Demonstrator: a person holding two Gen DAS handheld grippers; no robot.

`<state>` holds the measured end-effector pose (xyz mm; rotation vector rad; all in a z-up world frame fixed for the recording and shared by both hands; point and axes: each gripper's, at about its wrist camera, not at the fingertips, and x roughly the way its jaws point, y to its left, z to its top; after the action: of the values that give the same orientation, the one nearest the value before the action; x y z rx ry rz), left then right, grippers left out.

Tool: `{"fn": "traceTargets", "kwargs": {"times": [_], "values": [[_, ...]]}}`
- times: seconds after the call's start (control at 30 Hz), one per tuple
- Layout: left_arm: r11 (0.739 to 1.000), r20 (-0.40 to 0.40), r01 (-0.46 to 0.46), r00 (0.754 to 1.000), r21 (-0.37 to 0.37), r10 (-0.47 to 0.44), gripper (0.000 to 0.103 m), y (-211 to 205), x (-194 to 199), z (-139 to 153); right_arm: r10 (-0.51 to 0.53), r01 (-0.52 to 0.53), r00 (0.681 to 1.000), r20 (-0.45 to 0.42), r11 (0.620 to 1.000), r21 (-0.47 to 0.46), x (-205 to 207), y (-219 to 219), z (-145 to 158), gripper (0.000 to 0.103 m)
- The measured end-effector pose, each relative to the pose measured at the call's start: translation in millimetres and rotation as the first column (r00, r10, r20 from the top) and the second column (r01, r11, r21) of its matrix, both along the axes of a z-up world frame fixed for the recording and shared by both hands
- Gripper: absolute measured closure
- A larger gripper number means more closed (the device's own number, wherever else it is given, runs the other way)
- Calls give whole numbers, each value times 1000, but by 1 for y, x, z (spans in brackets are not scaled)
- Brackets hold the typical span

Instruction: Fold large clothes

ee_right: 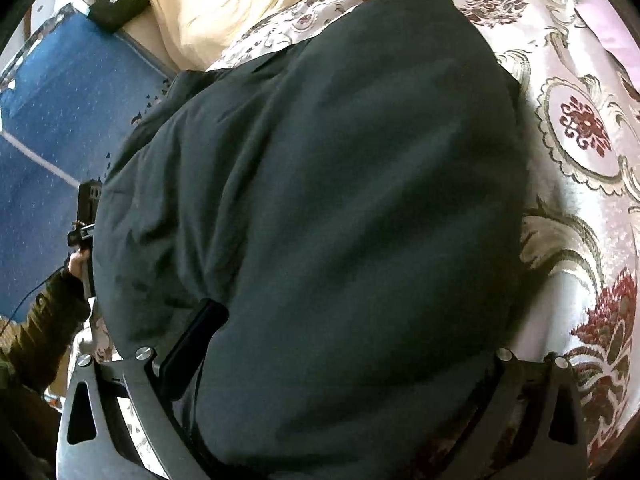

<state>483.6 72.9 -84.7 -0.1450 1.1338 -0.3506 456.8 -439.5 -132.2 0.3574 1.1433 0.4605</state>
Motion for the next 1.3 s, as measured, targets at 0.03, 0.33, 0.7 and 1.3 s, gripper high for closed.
{"fn": "traceTargets", "kwargs": {"times": [0.03, 0.33, 0.7, 1.3], "values": [[1000, -3, -3, 1000, 6, 3, 0, -1, 0, 0, -9, 9, 1000, -4, 1000, 0, 1, 0, 0, 1], [994, -14, -5, 1000, -113, 3, 0, 10, -2, 3, -36, 36, 999, -25, 999, 3, 2, 7, 0, 1], [984, -39, 17, 999, -176, -24, 13, 0, -1, -6, -61, 61, 998, -20, 998, 16, -2, -12, -5, 1], [998, 123, -48, 991, 38, 43, 72, -48, -26, 41, -133, 137, 989, 70, 988, -64, -23, 9, 32, 55]]}}
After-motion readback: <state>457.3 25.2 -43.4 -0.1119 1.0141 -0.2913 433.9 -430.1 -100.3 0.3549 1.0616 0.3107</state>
